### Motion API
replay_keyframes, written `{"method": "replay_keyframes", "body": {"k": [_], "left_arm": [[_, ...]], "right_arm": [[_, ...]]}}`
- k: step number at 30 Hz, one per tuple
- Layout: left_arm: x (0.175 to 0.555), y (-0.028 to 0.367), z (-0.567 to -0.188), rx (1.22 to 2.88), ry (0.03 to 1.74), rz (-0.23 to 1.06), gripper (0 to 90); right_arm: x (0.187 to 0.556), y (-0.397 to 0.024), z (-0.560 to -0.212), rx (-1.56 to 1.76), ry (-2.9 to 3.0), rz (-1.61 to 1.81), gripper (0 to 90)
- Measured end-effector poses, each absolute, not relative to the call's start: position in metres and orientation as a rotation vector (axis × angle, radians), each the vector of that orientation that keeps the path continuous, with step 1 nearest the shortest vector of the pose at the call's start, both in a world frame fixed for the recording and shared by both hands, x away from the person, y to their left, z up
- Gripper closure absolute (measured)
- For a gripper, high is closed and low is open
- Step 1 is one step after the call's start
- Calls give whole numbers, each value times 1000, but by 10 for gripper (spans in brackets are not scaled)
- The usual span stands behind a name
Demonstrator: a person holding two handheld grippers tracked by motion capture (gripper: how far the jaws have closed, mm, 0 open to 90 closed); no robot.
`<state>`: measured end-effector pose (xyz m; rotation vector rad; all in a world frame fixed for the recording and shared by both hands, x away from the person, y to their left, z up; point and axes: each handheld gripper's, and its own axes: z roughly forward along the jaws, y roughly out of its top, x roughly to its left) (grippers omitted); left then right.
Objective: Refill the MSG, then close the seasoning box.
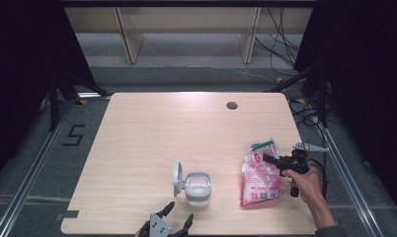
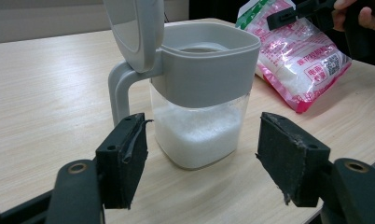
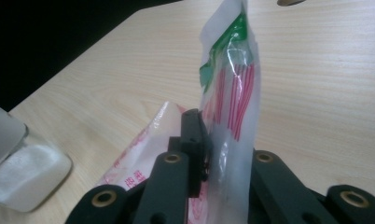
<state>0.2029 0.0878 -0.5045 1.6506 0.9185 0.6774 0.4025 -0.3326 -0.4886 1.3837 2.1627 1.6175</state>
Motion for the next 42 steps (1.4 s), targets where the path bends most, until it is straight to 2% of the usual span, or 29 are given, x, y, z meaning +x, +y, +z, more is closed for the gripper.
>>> {"method": "replay_keyframes", "body": {"k": [5, 8, 10, 12, 19, 27, 42], "left_arm": [[202, 89, -503, 1653, 936, 672, 323], [205, 89, -504, 1639, 931, 678, 323], [205, 89, -503, 1648, 936, 673, 323], [205, 88, -504, 1625, 935, 686, 323], [202, 92, -502, 1663, 943, 683, 323], [202, 95, -501, 1665, 939, 687, 322], [200, 98, -503, 1665, 948, 694, 320]], "right_arm": [[400, -333, -489, 1416, 2150, 1587, 710], [400, -337, -487, 1392, 2131, 1591, 611], [397, -337, -484, 1446, 2130, 1601, 601], [397, -340, -483, 1367, 2117, 1587, 551], [386, -344, -471, 1434, 2027, 1576, 424], [363, -351, -456, 1400, 1969, 1522, 384], [320, -342, -444, 1279, 2009, 1531, 385]]}}
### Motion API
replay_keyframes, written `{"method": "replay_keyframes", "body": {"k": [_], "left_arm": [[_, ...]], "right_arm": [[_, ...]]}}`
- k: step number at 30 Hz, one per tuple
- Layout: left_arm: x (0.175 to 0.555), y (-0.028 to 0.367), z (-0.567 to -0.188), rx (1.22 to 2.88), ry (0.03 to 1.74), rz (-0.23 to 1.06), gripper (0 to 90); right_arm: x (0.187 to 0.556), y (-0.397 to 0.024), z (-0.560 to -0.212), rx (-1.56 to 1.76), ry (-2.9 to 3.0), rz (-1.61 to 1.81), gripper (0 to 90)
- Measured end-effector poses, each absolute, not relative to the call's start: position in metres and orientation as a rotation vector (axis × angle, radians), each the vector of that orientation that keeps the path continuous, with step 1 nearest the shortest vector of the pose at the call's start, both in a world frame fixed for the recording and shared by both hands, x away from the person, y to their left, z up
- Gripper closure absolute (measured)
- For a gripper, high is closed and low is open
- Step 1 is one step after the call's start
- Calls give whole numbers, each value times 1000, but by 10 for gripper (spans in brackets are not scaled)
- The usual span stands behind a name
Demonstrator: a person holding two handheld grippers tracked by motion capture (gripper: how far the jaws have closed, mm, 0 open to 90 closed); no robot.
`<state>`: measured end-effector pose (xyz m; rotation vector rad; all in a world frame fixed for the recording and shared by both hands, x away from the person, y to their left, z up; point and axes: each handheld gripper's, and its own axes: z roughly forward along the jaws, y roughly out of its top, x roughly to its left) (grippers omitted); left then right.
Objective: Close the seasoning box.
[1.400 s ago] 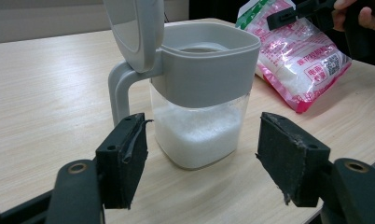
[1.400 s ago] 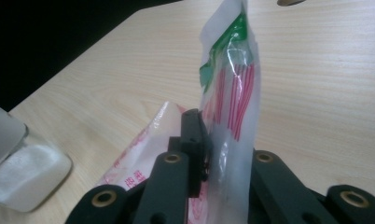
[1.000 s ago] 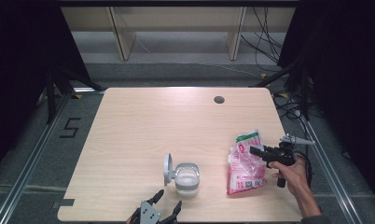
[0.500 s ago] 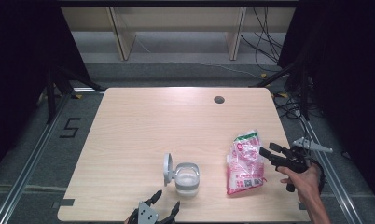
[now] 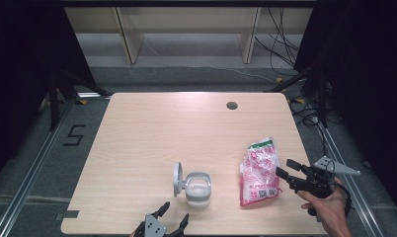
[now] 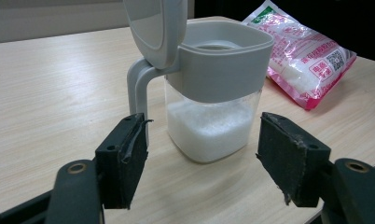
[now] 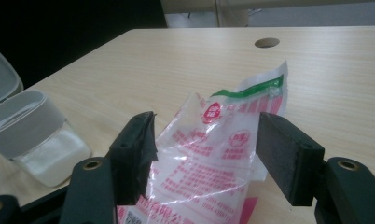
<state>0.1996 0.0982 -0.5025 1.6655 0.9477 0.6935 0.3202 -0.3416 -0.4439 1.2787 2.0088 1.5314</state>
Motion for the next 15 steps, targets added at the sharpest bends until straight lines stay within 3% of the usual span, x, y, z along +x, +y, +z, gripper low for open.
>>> {"method": "replay_keyframes", "body": {"k": [10, 15], "left_arm": [[205, 115, -494, 1604, 998, 717, 336], [210, 127, -485, 1574, 1022, 730, 400]], "right_arm": [[293, -339, -447, 1183, 2068, 1470, 378], [282, -335, -451, 1219, 2077, 1496, 377]]}}
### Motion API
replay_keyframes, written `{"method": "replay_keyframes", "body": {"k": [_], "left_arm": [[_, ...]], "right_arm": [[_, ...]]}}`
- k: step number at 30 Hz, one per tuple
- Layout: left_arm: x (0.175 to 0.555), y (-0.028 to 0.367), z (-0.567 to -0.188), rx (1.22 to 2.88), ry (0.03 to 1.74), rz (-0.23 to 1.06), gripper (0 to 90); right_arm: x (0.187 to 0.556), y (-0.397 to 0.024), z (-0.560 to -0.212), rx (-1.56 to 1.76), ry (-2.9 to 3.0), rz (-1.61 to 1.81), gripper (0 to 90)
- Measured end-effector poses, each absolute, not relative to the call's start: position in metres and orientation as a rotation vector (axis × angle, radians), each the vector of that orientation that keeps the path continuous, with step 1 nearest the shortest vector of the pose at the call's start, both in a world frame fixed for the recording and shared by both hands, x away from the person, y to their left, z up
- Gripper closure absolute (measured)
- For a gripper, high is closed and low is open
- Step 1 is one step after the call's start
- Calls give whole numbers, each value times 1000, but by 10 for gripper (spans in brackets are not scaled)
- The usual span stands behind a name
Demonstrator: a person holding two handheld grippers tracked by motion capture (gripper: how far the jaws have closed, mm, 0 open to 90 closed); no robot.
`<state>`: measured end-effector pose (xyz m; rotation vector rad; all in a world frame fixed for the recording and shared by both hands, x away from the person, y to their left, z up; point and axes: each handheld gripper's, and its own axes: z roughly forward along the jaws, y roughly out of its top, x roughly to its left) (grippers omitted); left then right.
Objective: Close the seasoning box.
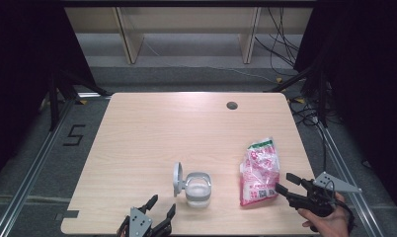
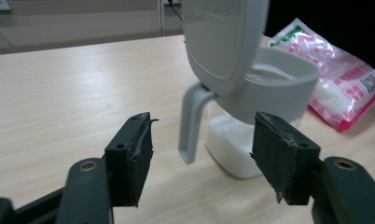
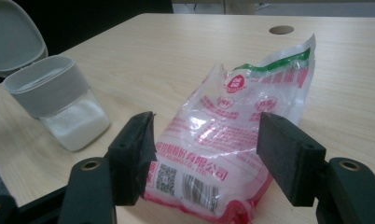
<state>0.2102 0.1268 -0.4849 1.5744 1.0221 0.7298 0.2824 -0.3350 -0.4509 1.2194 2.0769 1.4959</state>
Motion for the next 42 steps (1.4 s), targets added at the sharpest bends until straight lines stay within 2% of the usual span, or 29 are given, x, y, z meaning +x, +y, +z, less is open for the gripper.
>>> {"method": "replay_keyframes", "body": {"k": [3, 7, 13, 17, 42], "left_arm": [[215, 132, -479, 1555, 1015, 746, 472], [220, 136, -473, 1566, 1008, 770, 624], [234, 135, -464, 1584, 991, 777, 802], [245, 132, -459, 1592, 966, 788, 870], [257, 107, -447, 1619, 875, 747, 891]], "right_arm": [[275, -334, -451, 1225, 2077, 1478, 367], [266, -332, -453, 1216, 2080, 1483, 358], [257, -330, -454, 1135, 2086, 1487, 359], [252, -327, -455, 1143, 2105, 1484, 359], [246, -328, -461, 1105, 2117, 1451, 360]]}}
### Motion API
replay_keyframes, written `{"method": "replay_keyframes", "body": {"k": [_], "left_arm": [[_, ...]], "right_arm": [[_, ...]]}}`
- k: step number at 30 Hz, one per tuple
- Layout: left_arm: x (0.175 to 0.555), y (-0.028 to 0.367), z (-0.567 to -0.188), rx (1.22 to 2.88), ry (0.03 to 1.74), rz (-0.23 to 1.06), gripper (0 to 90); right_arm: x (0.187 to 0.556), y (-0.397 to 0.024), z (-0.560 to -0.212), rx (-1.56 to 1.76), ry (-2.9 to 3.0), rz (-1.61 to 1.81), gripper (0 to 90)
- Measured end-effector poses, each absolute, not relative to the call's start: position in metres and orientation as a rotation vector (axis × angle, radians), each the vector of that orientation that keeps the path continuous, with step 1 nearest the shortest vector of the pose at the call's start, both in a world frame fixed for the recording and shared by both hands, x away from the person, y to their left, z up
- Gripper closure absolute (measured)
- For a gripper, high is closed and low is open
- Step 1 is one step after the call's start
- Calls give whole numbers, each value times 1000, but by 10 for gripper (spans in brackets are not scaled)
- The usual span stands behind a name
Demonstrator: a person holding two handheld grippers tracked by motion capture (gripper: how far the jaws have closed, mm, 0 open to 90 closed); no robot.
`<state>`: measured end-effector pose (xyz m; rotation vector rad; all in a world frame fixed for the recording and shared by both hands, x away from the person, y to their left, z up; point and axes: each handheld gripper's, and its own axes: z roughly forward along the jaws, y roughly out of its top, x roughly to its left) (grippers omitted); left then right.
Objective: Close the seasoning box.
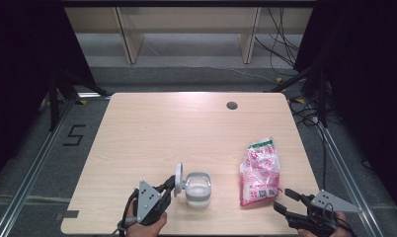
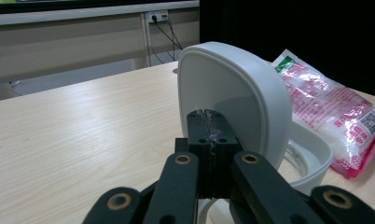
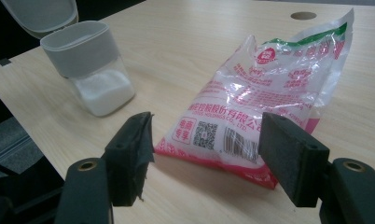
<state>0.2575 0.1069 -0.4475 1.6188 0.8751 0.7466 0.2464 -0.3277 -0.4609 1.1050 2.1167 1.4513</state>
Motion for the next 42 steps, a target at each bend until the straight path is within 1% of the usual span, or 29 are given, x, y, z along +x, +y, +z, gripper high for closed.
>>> {"method": "replay_keyframes", "body": {"k": [6, 7, 9, 15, 16, 18, 20, 22, 24, 27, 30, 32, 34, 38, 40, 42], "left_arm": [[257, 98, -446, 1645, 859, 737, 891], [257, 94, -447, 1647, 855, 729, 891], [257, 91, -448, 1655, 848, 724, 891], [257, 88, -448, 1646, 830, 715, 889], [257, 88, -448, 1646, 830, 715, 873], [255, 90, -447, 1650, 834, 707, 804], [250, 96, -447, 1614, 844, 696, 724], [246, 101, -448, 1609, 846, 695, 656], [242, 107, -450, 1594, 860, 698, 569], [232, 114, -454, 1589, 870, 691, 498], [224, 118, -460, 1587, 895, 694, 414], [217, 120, -463, 1596, 920, 690, 377], [213, 120, -467, 1599, 920, 681, 342], [205, 119, -474, 1623, 910, 684, 324], [204, 119, -476, 1625, 879, 697, 322], [203, 118, -477, 1615, 894, 696, 319]], "right_arm": [[246, -328, -461, 1115, 2135, 1444, 361], [242, -326, -460, 1189, 2145, 1457, 361], [244, -326, -461, 1150, 2135, 1456, 361], [243, -326, -461, 1180, 2146, 1456, 361], [243, -326, -461, 1180, 2146, 1456, 361], [243, -325, -462, 1185, 2139, 1464, 361], [243, -325, -462, 1189, 2138, 1464, 361], [244, -324, -464, 1167, 2128, 1483, 361], [246, -326, -464, 1143, 2135, 1451, 360], [244, -325, -463, 1145, 2130, 1466, 355], [244, -324, -465, 1120, 2138, 1481, 318], [243, -325, -466, 1116, 2118, 1448, 295], [242, -325, -467, 1120, 2137, 1433, 254], [238, -322, -468, 1185, 2121, 1471, 232], [239, -324, -469, 1139, 2114, 1437, 232], [239, -325, -468, 1129, 2138, 1427, 232]]}}
